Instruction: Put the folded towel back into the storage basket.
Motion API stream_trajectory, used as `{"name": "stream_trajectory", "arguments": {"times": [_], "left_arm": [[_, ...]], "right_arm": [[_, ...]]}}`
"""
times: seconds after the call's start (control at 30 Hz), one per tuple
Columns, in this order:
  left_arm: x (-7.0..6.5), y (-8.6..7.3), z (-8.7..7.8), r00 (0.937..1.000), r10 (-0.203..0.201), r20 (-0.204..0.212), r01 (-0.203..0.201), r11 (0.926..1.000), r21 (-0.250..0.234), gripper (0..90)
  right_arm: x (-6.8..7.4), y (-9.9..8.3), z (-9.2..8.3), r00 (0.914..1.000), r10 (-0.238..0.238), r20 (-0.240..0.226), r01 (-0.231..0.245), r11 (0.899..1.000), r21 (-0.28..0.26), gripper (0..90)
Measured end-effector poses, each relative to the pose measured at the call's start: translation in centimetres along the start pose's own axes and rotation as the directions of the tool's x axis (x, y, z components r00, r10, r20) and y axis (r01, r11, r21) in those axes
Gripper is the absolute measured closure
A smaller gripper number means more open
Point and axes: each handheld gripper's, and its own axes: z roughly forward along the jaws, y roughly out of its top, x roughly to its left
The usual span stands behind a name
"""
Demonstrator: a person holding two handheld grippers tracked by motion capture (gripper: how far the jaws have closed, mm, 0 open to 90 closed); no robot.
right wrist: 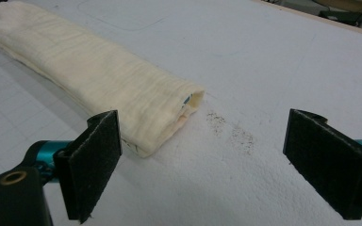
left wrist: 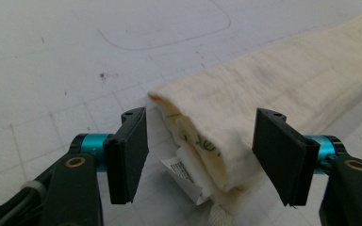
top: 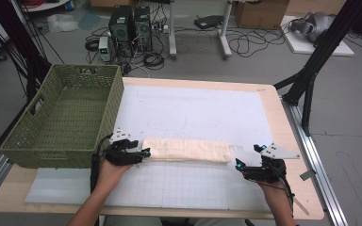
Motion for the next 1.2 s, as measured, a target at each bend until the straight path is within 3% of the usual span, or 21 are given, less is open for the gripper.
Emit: {"name": "stream_trajectory", "arguments": {"times": [0.23, 0.47, 0.67, 0.93, 1.03, 1.2], "left_arm": [[-0.3, -0.5, 0.4, 0.9997, 0.018, -0.017, -0.017, 0.9985, 0.052, 37.4], [-1.3, -0.7, 0.2, 0.9959, 0.081, -0.039, -0.078, 0.9942, 0.073, 40.4], [-1.9, -1.0, 0.1, 0.9953, 0.092, -0.030, -0.089, 0.9935, 0.070, 49.4], [-2.2, -1.2, 0.1, 0.9945, 0.099, 0.034, -0.101, 0.9932, 0.057, 69.9], [-2.4, -1.2, 0.1, 0.9929, 0.113, 0.038, -0.115, 0.9918, 0.056, 76.7], [-2.2, -1.2, 0.1, 0.9939, 0.099, 0.048, -0.102, 0.9935, 0.050, 78.8]], "right_arm": [[0.0, 0.0, 0.1, 0.9999, -0.013, -0.007, 0.013, 1.000, 0.006, 11.4], [0.0, -0.1, 0.2, 0.9999, -0.011, -0.010, 0.011, 1.000, 0.010, 11.4], [0.1, -0.1, 0.3, 0.9998, -0.014, -0.014, 0.014, 1.000, 0.017, 11.4], [0.2, -0.1, 0.5, 0.9997, -0.013, -0.020, 0.014, 1.000, 0.027, 11.4], [0.2, -0.2, 0.6, 0.9997, -0.016, -0.020, 0.016, 0.999, 0.031, 11.4], [0.2, -0.1, 0.9, 0.9998, 0.005, -0.020, -0.004, 0.999, 0.035, 11.4]]}}
